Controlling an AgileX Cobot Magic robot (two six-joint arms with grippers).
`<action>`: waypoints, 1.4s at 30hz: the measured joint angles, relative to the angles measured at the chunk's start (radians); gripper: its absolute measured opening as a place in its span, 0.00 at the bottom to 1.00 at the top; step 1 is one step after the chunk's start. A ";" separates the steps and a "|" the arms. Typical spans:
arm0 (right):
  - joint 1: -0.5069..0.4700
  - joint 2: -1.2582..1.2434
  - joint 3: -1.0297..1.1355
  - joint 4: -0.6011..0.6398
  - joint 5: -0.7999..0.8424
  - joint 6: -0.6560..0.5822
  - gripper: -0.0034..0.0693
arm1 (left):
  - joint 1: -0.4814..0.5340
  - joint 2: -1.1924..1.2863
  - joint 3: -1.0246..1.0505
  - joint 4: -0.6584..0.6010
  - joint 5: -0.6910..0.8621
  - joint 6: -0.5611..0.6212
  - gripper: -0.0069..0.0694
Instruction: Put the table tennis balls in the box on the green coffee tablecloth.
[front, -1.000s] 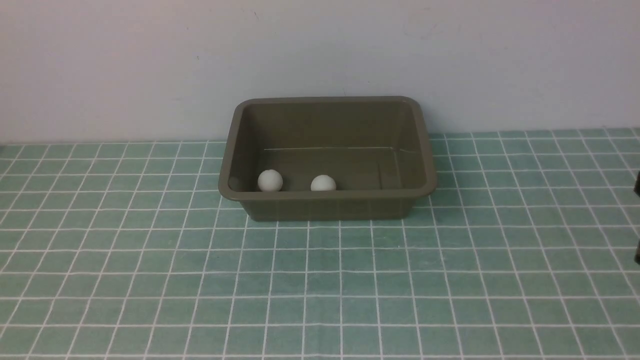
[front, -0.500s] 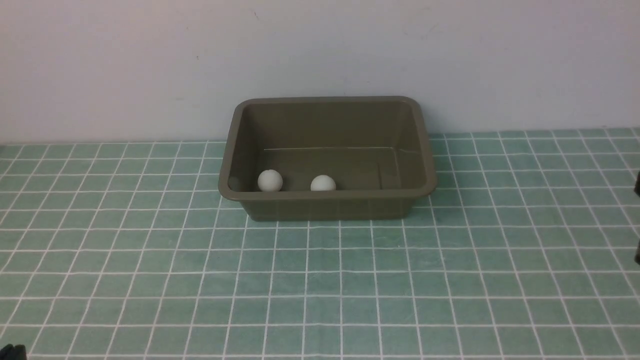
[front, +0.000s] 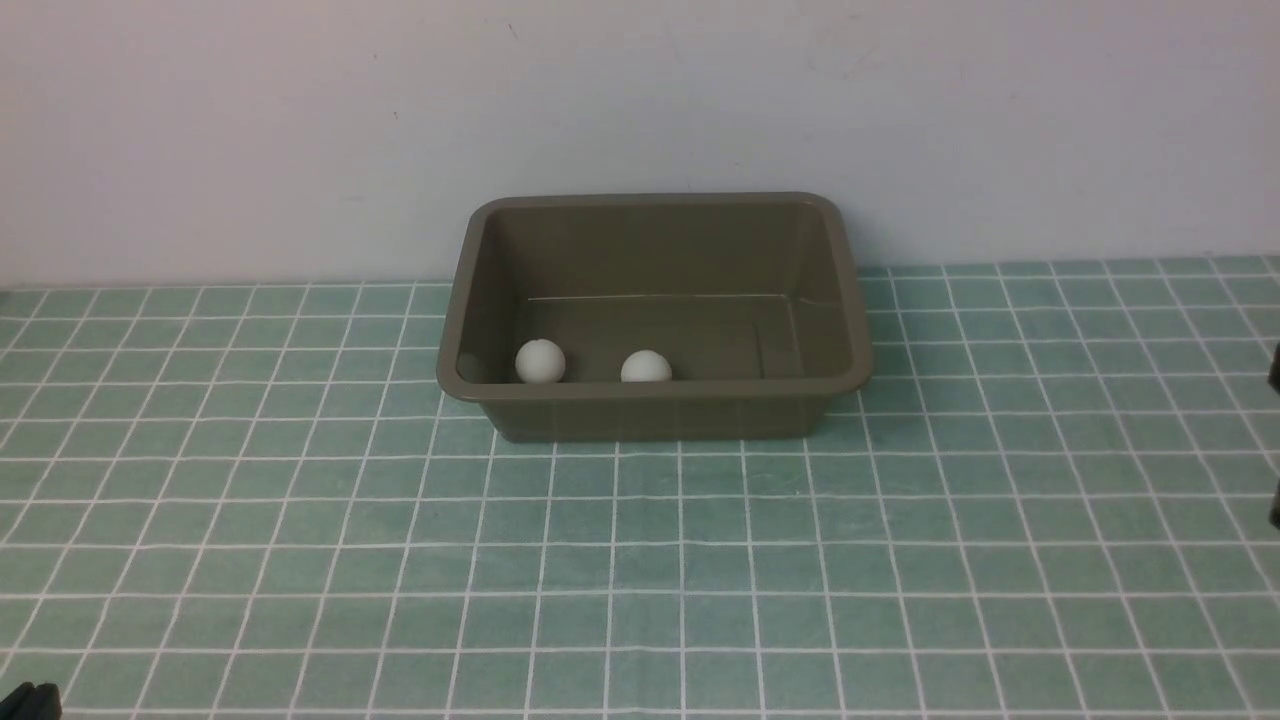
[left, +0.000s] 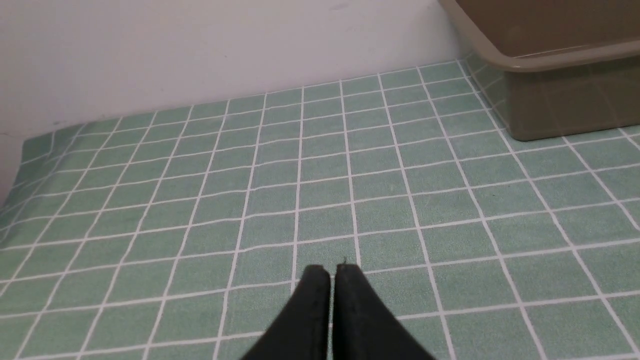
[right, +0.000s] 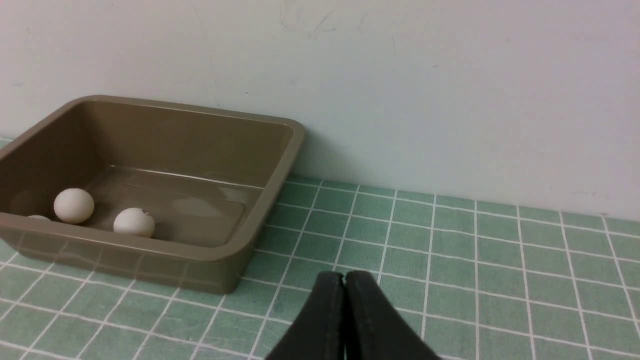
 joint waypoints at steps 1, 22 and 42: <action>0.000 0.000 0.000 0.000 0.000 0.000 0.03 | 0.000 0.000 0.000 0.000 0.000 0.000 0.09; -0.094 -0.278 0.095 -0.150 0.083 -0.024 0.03 | 0.000 0.000 0.000 0.000 0.000 0.000 0.09; -0.217 -0.646 0.477 0.010 0.056 0.003 0.03 | 0.000 0.000 0.000 0.000 0.000 0.000 0.09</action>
